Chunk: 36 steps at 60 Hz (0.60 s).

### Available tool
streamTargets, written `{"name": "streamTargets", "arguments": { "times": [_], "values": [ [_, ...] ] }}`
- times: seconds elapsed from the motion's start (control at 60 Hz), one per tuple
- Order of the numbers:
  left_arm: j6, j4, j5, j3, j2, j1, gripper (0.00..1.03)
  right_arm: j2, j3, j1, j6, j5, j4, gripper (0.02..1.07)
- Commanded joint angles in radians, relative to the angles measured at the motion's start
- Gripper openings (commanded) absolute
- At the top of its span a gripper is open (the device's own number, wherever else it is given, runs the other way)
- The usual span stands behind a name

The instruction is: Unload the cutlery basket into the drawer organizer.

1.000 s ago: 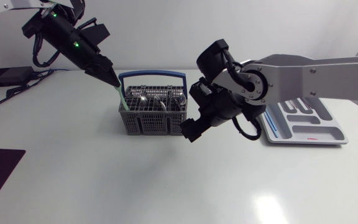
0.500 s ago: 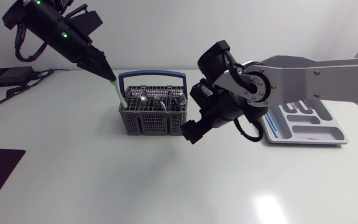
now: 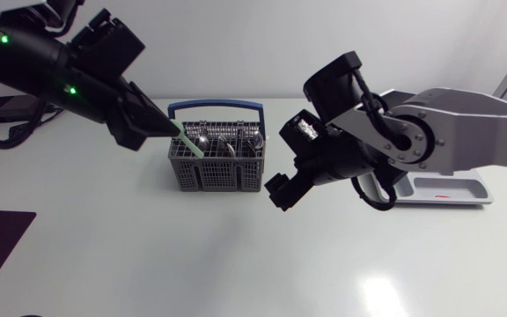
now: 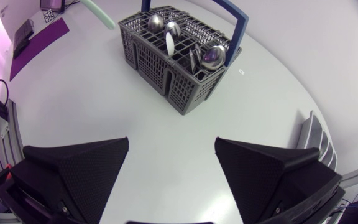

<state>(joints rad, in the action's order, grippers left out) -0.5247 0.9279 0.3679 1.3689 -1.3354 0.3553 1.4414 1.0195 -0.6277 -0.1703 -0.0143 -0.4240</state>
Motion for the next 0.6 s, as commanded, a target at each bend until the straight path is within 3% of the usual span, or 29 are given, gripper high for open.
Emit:
{"name": "streamTargets", "arguments": {
  "times": [0.0,0.333,0.583],
  "values": [
    [-0.021,-0.038,-0.006,-0.071,0.018,0.042,0.04,-0.033,-0.050,-0.007,-0.029,-0.023,0.011,1.02],
    [-0.064,-0.241,-0.015,-0.240,0.047,0.189,0.04,-0.130,-0.147,0.017,-0.121,-0.170,0.034,1.02],
    [-0.129,-0.345,-0.014,-0.317,0.050,0.277,0.05,-0.225,-0.259,0.013,-0.264,-0.205,0.106,1.02]
  ]
}}
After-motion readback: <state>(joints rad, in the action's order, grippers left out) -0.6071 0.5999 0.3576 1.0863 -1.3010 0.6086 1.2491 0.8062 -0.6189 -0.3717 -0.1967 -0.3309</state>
